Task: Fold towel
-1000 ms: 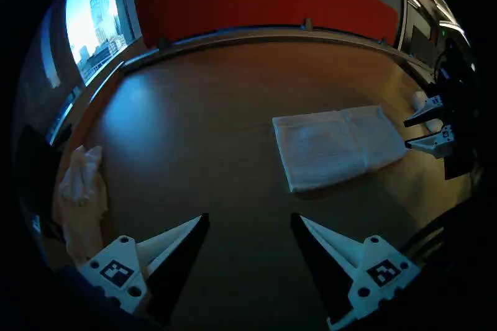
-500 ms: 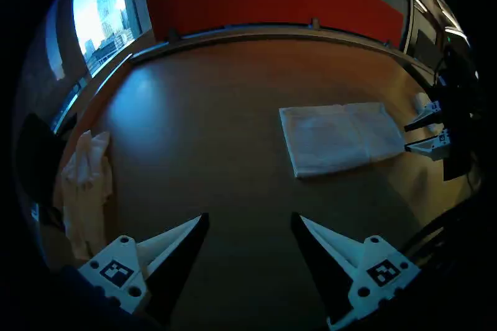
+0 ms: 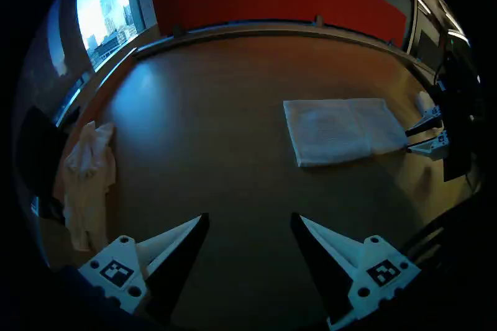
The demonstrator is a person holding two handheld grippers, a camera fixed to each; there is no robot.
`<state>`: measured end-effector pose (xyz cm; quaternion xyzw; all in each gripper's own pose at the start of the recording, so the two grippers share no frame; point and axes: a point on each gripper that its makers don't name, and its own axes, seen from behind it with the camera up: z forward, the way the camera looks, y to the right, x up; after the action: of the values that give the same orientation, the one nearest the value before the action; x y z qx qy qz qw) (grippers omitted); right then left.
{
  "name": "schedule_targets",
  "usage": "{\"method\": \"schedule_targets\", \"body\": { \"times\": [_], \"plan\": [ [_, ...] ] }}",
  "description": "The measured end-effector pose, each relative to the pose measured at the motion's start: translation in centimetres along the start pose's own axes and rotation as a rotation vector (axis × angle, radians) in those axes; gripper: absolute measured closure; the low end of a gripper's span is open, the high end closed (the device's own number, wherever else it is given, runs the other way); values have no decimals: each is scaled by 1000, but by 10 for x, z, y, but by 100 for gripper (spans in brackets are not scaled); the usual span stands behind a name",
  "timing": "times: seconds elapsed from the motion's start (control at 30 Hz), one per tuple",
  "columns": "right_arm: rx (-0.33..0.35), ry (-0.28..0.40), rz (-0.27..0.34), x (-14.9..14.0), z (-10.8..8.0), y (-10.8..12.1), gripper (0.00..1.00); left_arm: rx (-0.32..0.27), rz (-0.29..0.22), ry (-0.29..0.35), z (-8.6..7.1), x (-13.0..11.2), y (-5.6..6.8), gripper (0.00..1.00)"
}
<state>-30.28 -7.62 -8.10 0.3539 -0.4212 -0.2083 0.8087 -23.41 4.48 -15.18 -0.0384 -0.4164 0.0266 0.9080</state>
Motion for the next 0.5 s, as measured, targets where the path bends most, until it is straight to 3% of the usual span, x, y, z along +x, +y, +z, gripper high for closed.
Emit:
{"method": "schedule_targets", "body": {
  "times": [0.5],
  "plan": [
    [38, 1, 10, -5, -2, -4, 67, 3, -7, -8, -4, -3, -2, 3]
  ]
}}
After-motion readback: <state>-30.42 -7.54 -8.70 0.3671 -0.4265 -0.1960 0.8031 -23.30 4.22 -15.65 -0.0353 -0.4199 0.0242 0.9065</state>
